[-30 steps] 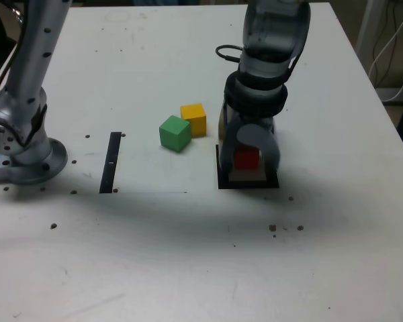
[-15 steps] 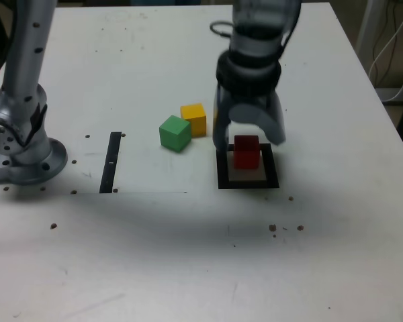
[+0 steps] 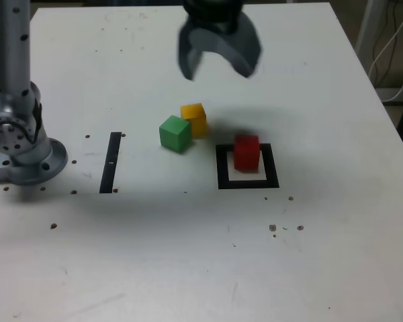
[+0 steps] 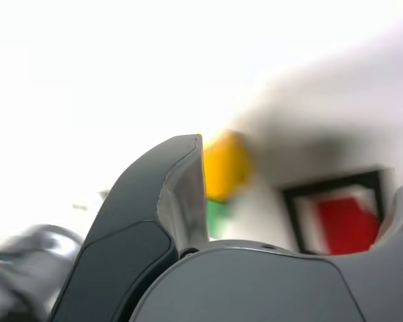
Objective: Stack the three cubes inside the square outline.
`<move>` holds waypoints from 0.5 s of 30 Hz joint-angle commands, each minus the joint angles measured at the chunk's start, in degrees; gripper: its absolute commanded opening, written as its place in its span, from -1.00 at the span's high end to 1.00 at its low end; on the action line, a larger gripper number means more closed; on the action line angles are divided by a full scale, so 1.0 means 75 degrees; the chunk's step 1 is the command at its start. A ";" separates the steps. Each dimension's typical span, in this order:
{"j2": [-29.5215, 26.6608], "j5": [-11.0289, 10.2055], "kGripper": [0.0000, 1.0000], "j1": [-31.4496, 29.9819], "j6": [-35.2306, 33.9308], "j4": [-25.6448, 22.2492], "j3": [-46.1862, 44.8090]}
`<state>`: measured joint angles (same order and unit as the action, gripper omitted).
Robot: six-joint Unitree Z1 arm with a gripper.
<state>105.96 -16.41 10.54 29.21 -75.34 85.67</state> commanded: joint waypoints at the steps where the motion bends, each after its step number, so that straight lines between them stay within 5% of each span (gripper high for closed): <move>1: 0.0040 -0.0243 -0.99 0.0148 0.0766 -0.0048 -0.0079; 8: 0.0353 -0.0852 -0.99 0.0464 0.1094 0.0215 -0.0610; 15: 0.0482 -0.0607 -0.98 0.0470 0.1082 0.0878 -0.1265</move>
<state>109.36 -21.45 14.04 37.35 -69.30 76.87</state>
